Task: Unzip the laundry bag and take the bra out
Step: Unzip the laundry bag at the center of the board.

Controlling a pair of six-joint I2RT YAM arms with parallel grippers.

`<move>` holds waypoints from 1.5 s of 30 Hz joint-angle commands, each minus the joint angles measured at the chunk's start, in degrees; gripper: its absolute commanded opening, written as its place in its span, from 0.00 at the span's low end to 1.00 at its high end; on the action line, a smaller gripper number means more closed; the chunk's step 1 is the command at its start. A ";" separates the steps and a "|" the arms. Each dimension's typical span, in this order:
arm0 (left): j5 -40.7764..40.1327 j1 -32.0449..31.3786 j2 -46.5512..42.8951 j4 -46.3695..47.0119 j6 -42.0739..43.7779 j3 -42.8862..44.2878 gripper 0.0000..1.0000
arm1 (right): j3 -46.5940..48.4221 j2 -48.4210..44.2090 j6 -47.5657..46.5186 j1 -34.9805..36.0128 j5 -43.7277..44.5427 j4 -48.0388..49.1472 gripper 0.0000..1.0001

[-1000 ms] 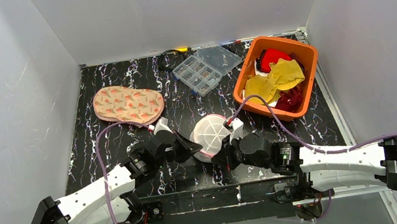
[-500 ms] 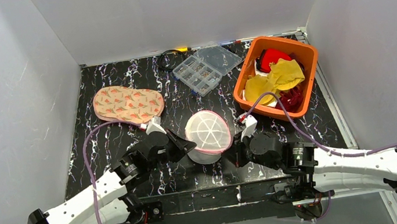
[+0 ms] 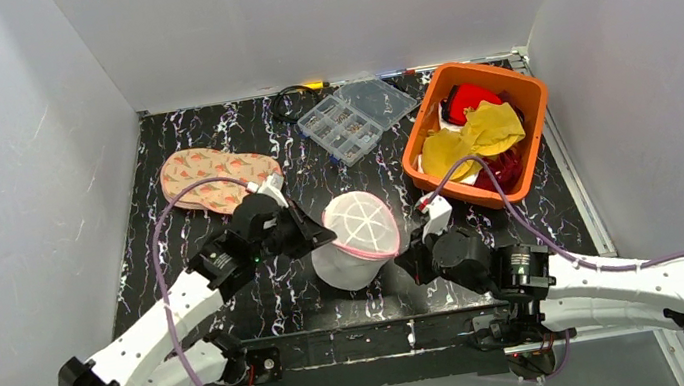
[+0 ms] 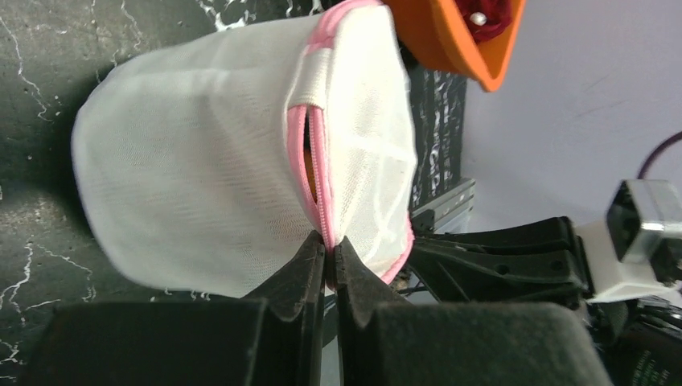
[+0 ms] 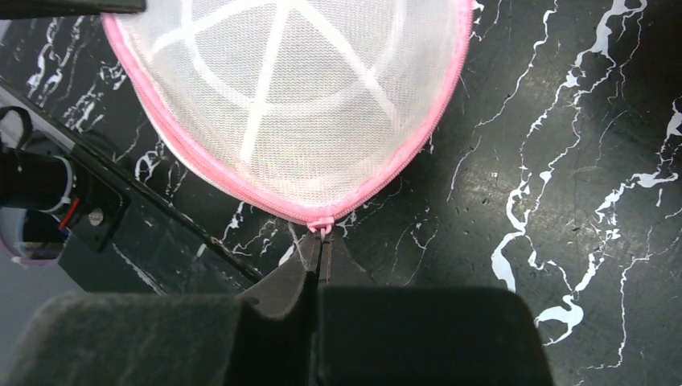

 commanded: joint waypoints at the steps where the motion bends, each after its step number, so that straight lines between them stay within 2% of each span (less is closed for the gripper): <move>1: 7.01 2.29 3.98 1.78 5.63 0.31 0.00 | -0.35 0.90 -2.84 -0.03 0.21 0.90 0.01; 5: 6.49 2.77 5.29 4.41 4.43 -2.99 0.00 | -2.29 2.62 -2.70 -0.03 -4.61 5.97 0.01; 6: 6.53 2.80 4.90 5.04 3.72 -3.87 0.03 | -2.35 3.31 -2.46 -0.06 -5.41 6.51 0.01; 7: 6.65 2.85 4.17 5.43 3.20 -4.53 0.11 | -2.28 3.80 -2.29 -0.02 -6.11 7.13 0.01; 9: 6.34 2.87 1.87 3.97 2.59 -5.11 0.38 | -2.38 4.32 -1.82 -0.07 -7.25 8.42 0.01; 10: 5.45 2.83 0.25 2.03 1.70 -5.05 0.55 | -2.42 4.61 -1.43 -0.06 -7.84 9.47 0.01; 11: 4.79 2.78 -1.62 0.22 0.42 -5.41 0.65 | -2.49 4.90 -0.96 -0.03 -8.72 10.59 0.01; 14: 2.00 1.84 -9.84 -3.25 -4.15 -8.18 0.80 | -2.09 6.61 0.33 0.04 -10.69 13.92 0.01; 15: 0.92 0.99 -12.25 -4.11 -5.72 -9.09 0.92 | -1.76 7.64 0.62 0.06 -11.31 14.51 0.01; 16: 0.00 0.48 -14.43 -4.81 -7.08 -9.77 0.98 | -1.36 8.21 0.68 0.07 -11.83 15.87 0.01; 17: -0.95 -0.25 -16.13 -5.74 -8.28 -10.27 0.98 | -0.78 9.08 0.76 0.07 -12.31 16.80 0.01; 20: -3.13 -4.01 -18.16 -6.61 -12.18 -11.19 0.98 | 0.81 12.58 0.78 0.06 -13.35 18.92 0.01; 24: -7.54 -10.42 -14.06 -5.72 -15.69 -10.21 0.95 | 2.09 16.80 1.38 0.12 -14.59 22.43 0.01; 28: -10.06 -12.31 -9.49 -2.76 -17.70 -10.01 0.82 | 2.67 19.18 1.40 0.42 -15.36 24.08 0.01; 31: -11.64 -12.30 -7.88 0.57 -18.38 -10.75 0.67 | 2.65 19.01 1.40 0.84 -15.27 23.95 0.01; 36: -13.73 -12.31 -4.49 0.06 -17.37 -8.67 0.48 | 1.67 17.19 1.40 1.11 -14.52 22.88 0.01; 40: -14.26 -12.32 -3.74 0.96 -17.20 -8.83 0.40 | 1.27 16.59 1.45 1.12 -14.34 22.39 0.01; 43: -14.68 -12.30 -3.48 0.82 -17.25 -9.33 0.37 | 1.16 16.43 1.40 1.06 -14.46 22.37 0.01; 45: -15.05 -12.32 -3.46 0.57 -17.15 -9.43 0.31 | 1.24 16.25 1.34 1.11 -14.41 22.27 0.01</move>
